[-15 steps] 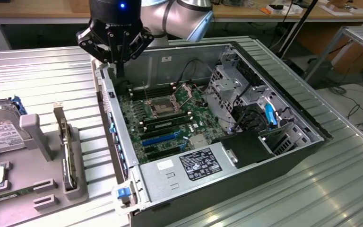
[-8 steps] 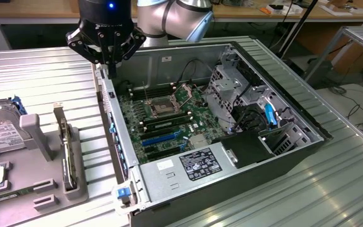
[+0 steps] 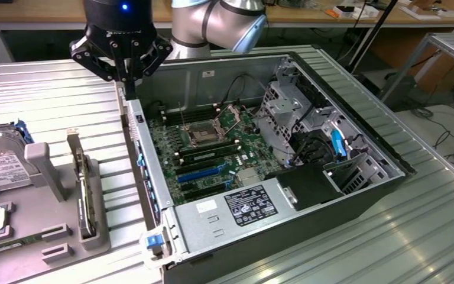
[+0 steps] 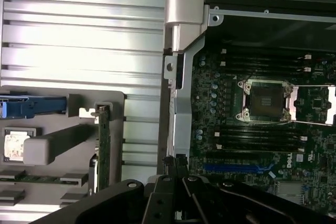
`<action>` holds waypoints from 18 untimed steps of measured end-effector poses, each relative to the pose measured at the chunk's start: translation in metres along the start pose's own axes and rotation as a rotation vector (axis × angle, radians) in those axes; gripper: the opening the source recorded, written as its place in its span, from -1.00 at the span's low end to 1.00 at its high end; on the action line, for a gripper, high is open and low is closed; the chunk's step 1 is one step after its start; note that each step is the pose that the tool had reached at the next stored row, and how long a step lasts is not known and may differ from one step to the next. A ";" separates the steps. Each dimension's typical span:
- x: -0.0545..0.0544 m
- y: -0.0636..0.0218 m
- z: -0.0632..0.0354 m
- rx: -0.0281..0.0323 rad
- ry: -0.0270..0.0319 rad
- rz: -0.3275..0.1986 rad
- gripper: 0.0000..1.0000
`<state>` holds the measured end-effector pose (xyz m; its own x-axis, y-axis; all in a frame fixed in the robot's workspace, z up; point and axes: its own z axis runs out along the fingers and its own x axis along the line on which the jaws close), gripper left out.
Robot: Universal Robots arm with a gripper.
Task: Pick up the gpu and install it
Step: 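Reach for the gpu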
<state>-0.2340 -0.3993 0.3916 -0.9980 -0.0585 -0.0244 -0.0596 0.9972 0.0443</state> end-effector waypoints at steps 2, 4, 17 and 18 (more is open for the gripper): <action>0.003 0.0002 0.0000 0.0000 0.0000 0.000 -0.79; 0.005 0.0003 -0.0001 0.0000 0.0000 0.000 -0.79; 0.033 0.0020 -0.0005 0.0000 0.0000 0.000 -0.79; 0.035 0.0021 -0.0006 0.0000 0.0000 0.000 -0.79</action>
<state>-0.2694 -0.3993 0.3914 -0.9980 -0.0584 -0.0245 -0.0594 0.9972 0.0444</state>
